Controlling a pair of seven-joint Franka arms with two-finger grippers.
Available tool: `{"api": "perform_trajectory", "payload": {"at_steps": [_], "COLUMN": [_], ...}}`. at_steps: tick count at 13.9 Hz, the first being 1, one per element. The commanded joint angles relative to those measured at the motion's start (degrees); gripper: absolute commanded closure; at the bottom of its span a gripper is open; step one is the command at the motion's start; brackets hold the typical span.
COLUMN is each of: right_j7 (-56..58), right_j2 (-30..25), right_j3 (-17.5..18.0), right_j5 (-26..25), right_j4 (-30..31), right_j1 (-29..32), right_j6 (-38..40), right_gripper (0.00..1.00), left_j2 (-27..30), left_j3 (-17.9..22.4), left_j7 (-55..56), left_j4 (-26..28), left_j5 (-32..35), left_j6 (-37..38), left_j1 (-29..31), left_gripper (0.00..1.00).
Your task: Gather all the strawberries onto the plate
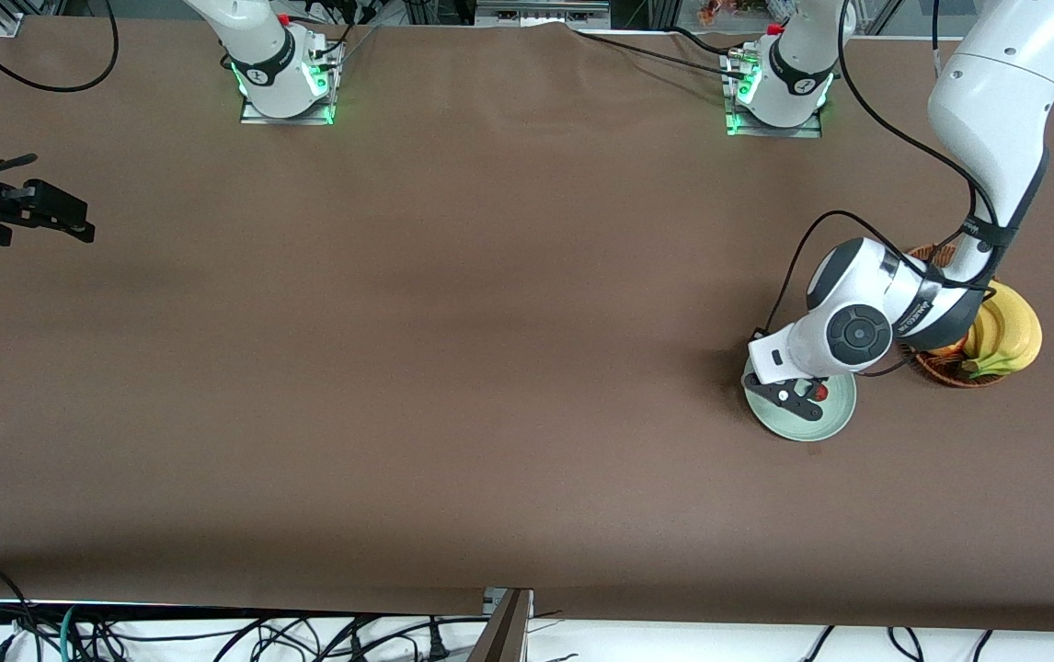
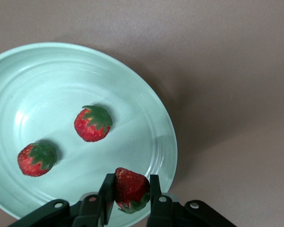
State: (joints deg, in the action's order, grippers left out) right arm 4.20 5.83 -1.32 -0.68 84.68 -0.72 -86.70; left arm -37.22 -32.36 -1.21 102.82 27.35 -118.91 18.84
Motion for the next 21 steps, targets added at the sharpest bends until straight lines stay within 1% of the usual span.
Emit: {"api": "perform_trajectory", "payload": {"at_steps": [1, 2, 3, 4, 7, 9, 10, 11, 12, 14, 16, 17, 18, 19, 21], "right_j7": [0.73, 0.73, 0.73, 0.73, 0.64, 0.64, 0.64, 0.64, 0.64, 0.72, 0.73, 0.73, 0.73, 0.64, 0.55], "right_j2": [-0.21, -0.21, -0.21, -0.21, -0.12, -0.21, -0.12, -0.21, -0.21, -0.12, -0.12, -0.12, -0.12, -0.12, -0.12], "right_j3": [0.35, 0.35, 0.35, 0.35, 0.35, 0.35, 0.35, 0.35, 0.35, 0.35, 0.35, 0.27, 0.27, 0.35, 0.35], "right_j5": [-0.29, -0.29, -0.20, -0.20, -0.12, -0.12, -0.12, -0.12, -0.12, -0.20, -0.21, -0.12, -0.12, -0.03, -0.03], "right_j4": [-0.13, -0.13, -0.13, -0.13, -0.13, -0.13, -0.13, -0.13, -0.13, -0.13, -0.13, -0.13, -0.13, -0.13, -0.13], "right_j1": [0.46, 0.46, 0.46, 0.46, 0.55, 0.46, 0.46, 0.46, 0.46, 0.55, 0.63, 0.63, 0.63, 0.63, 0.55], "right_j6": [0.22, 0.22, 0.22, 0.22, 0.13, 0.22, 0.13, 0.13, 0.13, 0.13, 0.04, 0.13, 0.04, 0.13, 0.04], "right_gripper": [0.00, 0.00, 0.00, 0.00, 0.00, 0.00, 0.00, 0.00, 0.00, 0.00, 0.00, 0.00, 0.00, 0.00, 0.00], "left_j2": [2.77, 2.51, 2.33, 2.24, 2.59, 4.60, 6.00, 8.37, 10.57, 13.30, 14.45, 15.06, 15.68, 17.08, 20.68], "left_j3": [0.10, 0.19, 0.28, 0.28, 0.11, -0.16, -1.12, -3.13, -3.76, -5.60, -6.48, -6.66, -6.84, -7.36, -7.98], "left_j7": [-0.20, -0.20, -0.20, -0.11, -0.02, -0.02, -0.02, 0.07, 0.24, 0.59, 0.42, 0.68, 0.60, 0.59, 0.51], "left_j4": [2.21, 2.21, 2.21, 2.12, 1.69, 1.51, 1.42, 0.81, -0.85, -7.77, -17.25, -22.26, -25.88, -27.92, -28.64], "left_j5": [-0.46, -0.11, -0.02, -0.02, -0.02, -0.80, -2.20, -5.35, -7.90, -12.13, -15.38, -17.14, -18.03, -18.12, -17.69], "left_j6": [-0.36, -0.45, -0.62, -0.89, -0.19, 0.51, 2.95, 6.37, 10.15, 19.54, 31.48, 36.50, 40.81, 44.34, 46.92], "left_j1": [1.19, 1.28, 1.54, 1.63, 1.55, 1.63, 1.72, 1.81, 1.72, 1.64, 1.72, 1.64, 1.37, 1.28, 1.37], "left_gripper": [0.68, 0.64, 0.27, 0.00, 0.00, 0.00, 0.00, 0.00, 0.00, 0.00, 0.00, 0.00, 0.00, 0.00, 0.00]}}
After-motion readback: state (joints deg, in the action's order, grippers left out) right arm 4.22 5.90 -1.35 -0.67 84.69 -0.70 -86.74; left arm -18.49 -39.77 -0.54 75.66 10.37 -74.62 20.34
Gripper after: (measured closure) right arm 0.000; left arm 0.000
